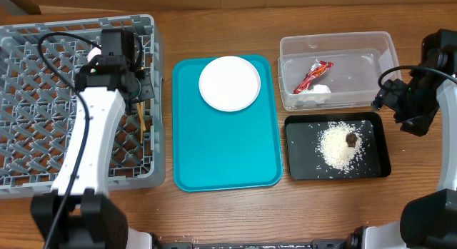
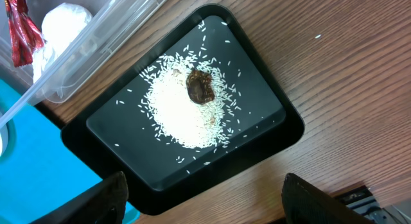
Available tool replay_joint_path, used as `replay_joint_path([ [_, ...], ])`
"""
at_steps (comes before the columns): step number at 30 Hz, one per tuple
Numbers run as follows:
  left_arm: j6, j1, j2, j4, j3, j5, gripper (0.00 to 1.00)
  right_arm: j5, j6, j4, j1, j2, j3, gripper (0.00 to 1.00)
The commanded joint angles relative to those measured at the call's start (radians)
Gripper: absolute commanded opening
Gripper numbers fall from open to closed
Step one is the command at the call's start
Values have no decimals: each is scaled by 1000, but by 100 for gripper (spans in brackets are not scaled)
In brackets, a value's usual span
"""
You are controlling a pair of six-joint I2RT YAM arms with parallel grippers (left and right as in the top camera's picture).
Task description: Sort waste into correct bins and load items into the dishwasher
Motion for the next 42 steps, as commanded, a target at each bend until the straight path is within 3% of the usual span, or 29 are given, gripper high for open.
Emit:
replay_joint_path([
  [1,42,5,68,15,7,-6,15,-2,-3,3,-2,-21,9,79],
  [2,44,5,70,16,7,-6,23,-1,-3,2,-2,-21,9,78],
  [4,45,5,66,16,12,-6,47,-1,-3,3,-2,-21,9,78],
  [6,45,3,55,-14,40,16,54,-2,-3,3,-2,-21,9,78],
  [8,44,-21,29,-37,89,163,57,-1,-3,3,-2,-21,9,79],
  [12,72,-119,23,13,93,314,59,-2,-3,6,-2,-21,9,78],
  [18,303,-404,122,150,84,288,68,-2,-3,6,-2,-21,9,78],
  [23,336,-516,272,211,84,212,74,-2,-3,6,-2,-21,9,78],
  [29,336,-545,446,235,84,210,74,-2,-3,5,-2,-21,9,78],
  [30,336,-545,463,228,84,210,73,-2,-3,5,-2,-21,9,78],
  [33,334,-546,466,188,85,211,55,-1,-3,3,-2,-21,9,78],
  [36,332,-546,465,146,91,211,25,-1,-3,3,-2,-21,9,78],
  [39,331,-546,463,89,121,211,8,-1,-3,3,-2,-21,9,79],
  [42,290,-546,453,3,217,211,4,-2,-3,2,-2,-21,9,78],
])
